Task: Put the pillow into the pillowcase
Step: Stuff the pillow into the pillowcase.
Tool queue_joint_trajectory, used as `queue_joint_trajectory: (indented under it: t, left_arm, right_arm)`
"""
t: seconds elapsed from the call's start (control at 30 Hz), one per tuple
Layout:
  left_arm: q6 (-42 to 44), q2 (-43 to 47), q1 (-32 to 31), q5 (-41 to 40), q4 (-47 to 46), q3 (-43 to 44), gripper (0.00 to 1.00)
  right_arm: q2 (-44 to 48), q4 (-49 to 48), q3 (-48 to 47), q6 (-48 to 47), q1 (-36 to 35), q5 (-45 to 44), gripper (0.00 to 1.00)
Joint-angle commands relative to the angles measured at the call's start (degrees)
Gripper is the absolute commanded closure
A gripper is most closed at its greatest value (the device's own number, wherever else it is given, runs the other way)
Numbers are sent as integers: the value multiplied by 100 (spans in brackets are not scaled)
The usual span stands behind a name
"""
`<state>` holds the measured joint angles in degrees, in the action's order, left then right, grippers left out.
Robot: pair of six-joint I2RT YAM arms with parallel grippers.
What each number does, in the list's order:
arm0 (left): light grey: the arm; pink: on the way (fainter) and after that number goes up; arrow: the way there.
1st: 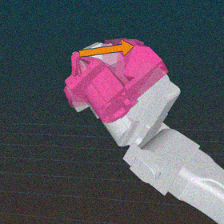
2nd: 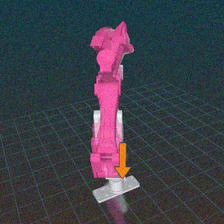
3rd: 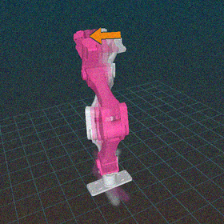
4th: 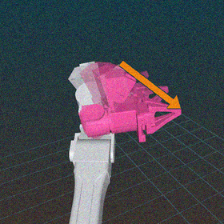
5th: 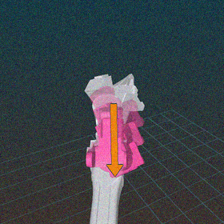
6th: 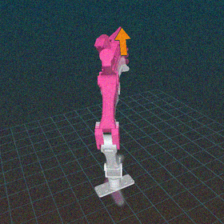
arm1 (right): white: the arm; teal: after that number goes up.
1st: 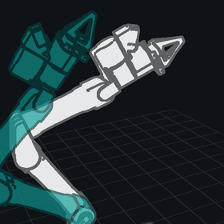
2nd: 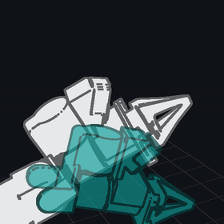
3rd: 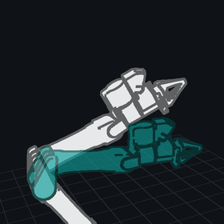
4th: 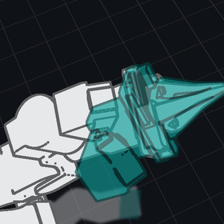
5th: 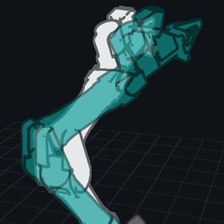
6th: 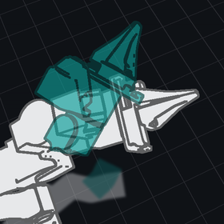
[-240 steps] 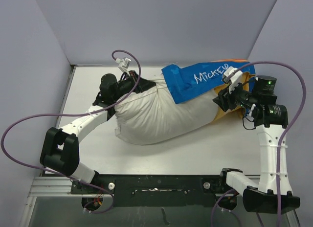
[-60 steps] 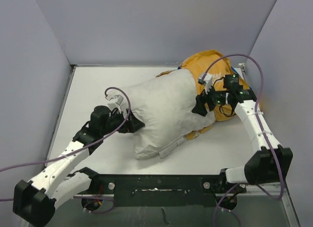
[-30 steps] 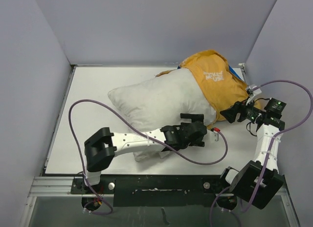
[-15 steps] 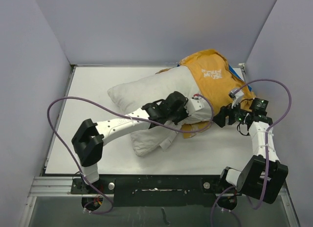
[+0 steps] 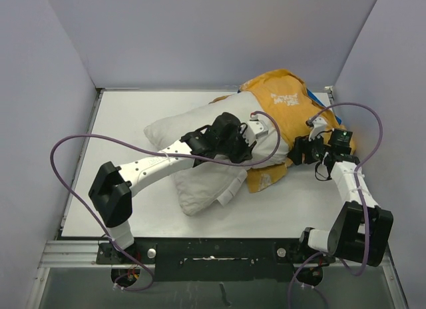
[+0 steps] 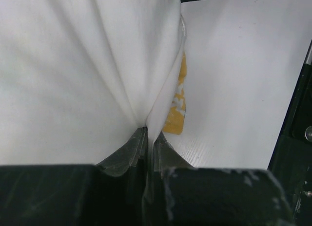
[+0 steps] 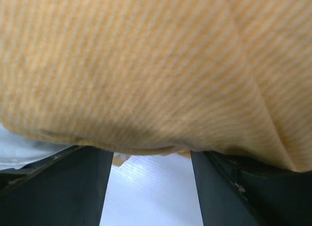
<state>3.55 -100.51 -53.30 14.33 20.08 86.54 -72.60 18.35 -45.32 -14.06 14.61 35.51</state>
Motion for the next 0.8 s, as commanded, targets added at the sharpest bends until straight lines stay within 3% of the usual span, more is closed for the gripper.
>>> queue_joint_trajectory:
  t: [0.0, 0.07, 0.13, 0.27, 0.33, 0.47, 0.53, 0.6, 0.63, 0.7, 0.77]
  left_arm:
    - [-371, 585, -94, 853, -349, 285, 100]
    - [-371, 578, -58, 813, -319, 309, 100]
    - [-309, 564, 20, 730, -240, 332, 100]
    - [-304, 404, 488, 901, -234, 338, 100]
    - [-420, 237, 719, 1094, -261, 417, 100]
    - [-714, -26, 791, 1213, -463, 605, 100]
    - [-912, -82, 775, 1230, -606, 654, 100]
    - [-1136, -57, 775, 1226, -780, 576, 100]
    - [-1256, -4, 791, 1241, -916, 474, 100]
    - [-1501, 147, 827, 1336, -1257, 171, 100]
    - [-1644, 353, 825, 1550, -1506, -111, 100]
  right_arm:
    - [198, -921, -237, 396, -358, -143, 42]
    - [143, -769, -470, 321, -388, -98, 75]
    - [71, 84, -1009, -8, -378, 518, 93]
    - [6, 2894, -2390, -2608, -641, 3603, 100]
    - [-99, 4469, -3261, -3969, -1321, 3929, 100]
    - [-679, 5502, -4470, -4123, -2754, 3889, 100]
    - [-1043, 5577, -4613, -4005, -2924, 3917, 100]
    - [-1275, 4861, -4377, -3041, -2972, 2993, 100]
    - [-1285, 4037, -4085, -2228, -2921, 2269, 100]
    - [-1335, 2962, -3514, -1114, -2289, 1417, 100]
    - [-1447, 2751, -3373, -873, -1527, 1761, 100]
